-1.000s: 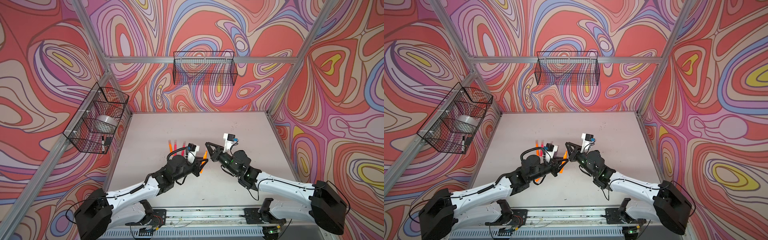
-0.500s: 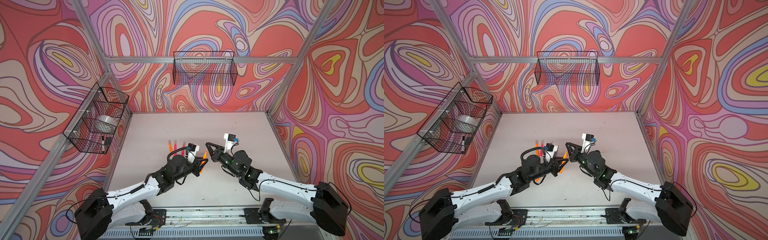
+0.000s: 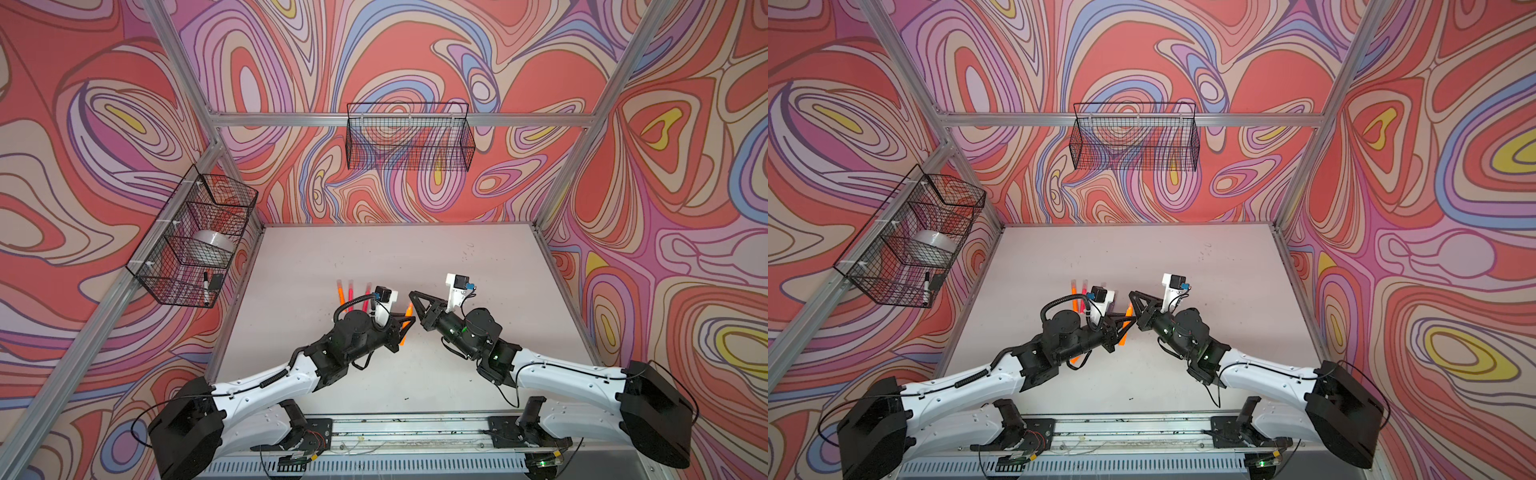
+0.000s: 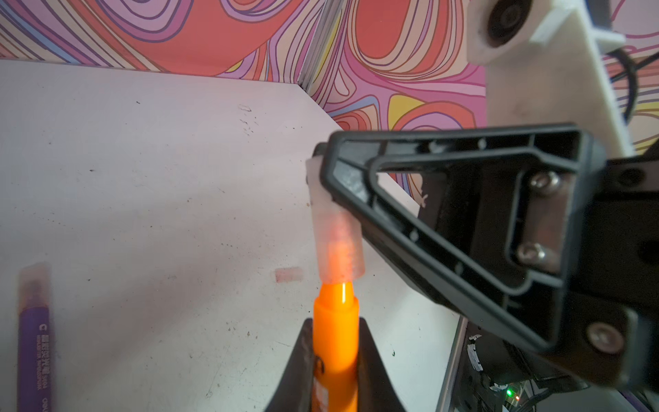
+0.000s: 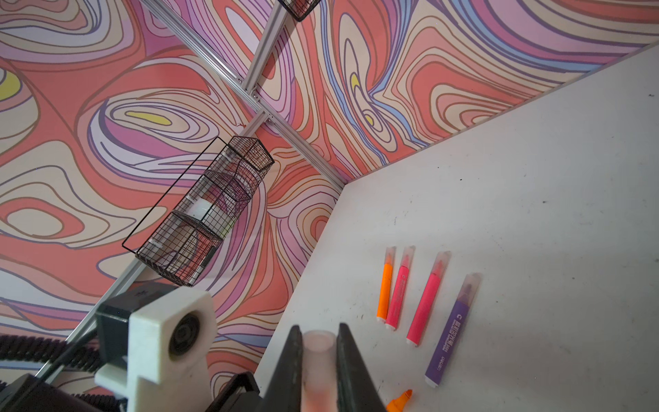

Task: Insert pens into pen caps
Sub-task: Put on the pen cap to the pen.

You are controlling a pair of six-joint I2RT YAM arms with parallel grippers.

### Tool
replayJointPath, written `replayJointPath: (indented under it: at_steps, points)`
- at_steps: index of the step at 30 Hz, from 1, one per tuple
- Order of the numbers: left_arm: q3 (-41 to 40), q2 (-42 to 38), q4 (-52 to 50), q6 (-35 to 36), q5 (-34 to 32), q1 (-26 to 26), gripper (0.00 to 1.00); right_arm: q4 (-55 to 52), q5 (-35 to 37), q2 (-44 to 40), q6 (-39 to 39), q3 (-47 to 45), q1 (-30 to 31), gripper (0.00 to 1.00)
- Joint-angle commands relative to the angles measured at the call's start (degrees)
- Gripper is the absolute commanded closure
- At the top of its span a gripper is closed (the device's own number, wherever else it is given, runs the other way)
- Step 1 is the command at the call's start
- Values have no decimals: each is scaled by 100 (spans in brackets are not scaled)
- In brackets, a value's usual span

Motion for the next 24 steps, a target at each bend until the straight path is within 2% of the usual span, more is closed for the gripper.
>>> replayJointPath:
  at_steps: [1, 4, 8, 12, 19, 24]
  points:
    - [94, -116, 316, -101, -317, 26, 100, 140, -118, 44, 14, -169, 185, 92]
    - [90, -178, 341, -157, -260, 113, 100, 397, -98, 40, -26, -296, 261, 90]
    - [57, -223, 530, -435, 208, 412, 100, 835, -205, 92, -119, -471, 334, 86]
    - [39, -299, 571, -366, 300, 449, 100, 843, -216, 58, -151, -493, 362, 81]
    - [-257, -514, 814, -131, 625, 445, 100, 353, -26, -296, -323, -462, 361, 52]
    - [-321, -659, 760, 104, 701, 445, 100, -113, 174, -866, -477, -518, 360, 41]
